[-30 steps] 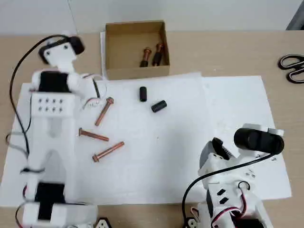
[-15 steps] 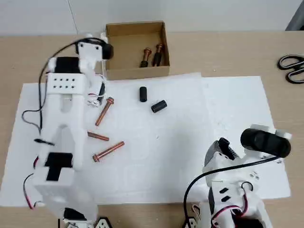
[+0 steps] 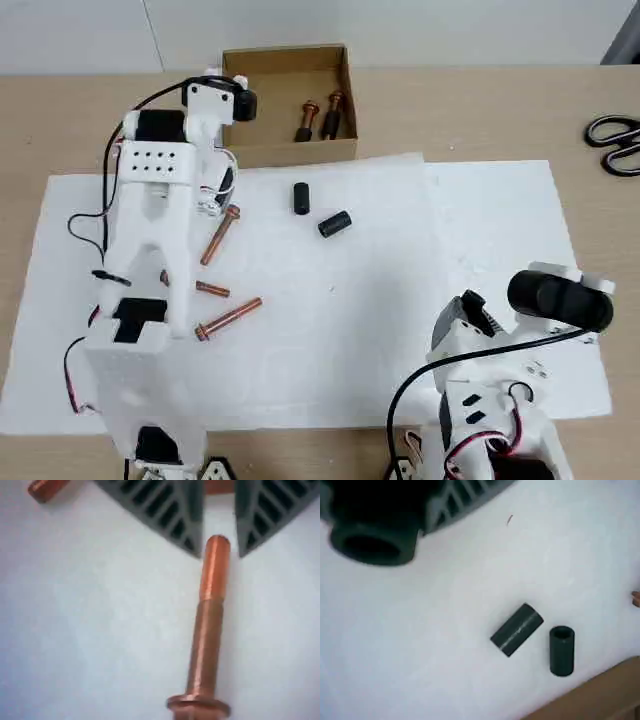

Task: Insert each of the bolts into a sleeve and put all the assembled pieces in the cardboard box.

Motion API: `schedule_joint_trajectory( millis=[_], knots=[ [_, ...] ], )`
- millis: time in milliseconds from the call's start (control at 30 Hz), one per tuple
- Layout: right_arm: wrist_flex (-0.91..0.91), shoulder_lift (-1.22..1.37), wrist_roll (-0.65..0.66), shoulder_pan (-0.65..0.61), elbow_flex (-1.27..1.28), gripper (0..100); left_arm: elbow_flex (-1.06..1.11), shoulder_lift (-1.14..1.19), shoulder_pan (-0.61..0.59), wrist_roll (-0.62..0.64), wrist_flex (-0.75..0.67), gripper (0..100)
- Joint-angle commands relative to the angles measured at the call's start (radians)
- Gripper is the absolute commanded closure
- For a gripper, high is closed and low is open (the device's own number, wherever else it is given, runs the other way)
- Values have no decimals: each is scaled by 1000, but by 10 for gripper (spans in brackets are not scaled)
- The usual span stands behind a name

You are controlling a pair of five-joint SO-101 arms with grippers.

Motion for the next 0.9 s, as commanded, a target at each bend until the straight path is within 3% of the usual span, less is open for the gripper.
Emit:
schedule_joint_trajectory(
  millis=[0, 867],
  knots=[
    [-22, 7, 11, 7, -3, 995, -53, 15, 12, -6, 11, 927],
    [-22, 7, 11, 8, -3, 995, -266, 327, 11, -6, 9, 924]
  ],
)
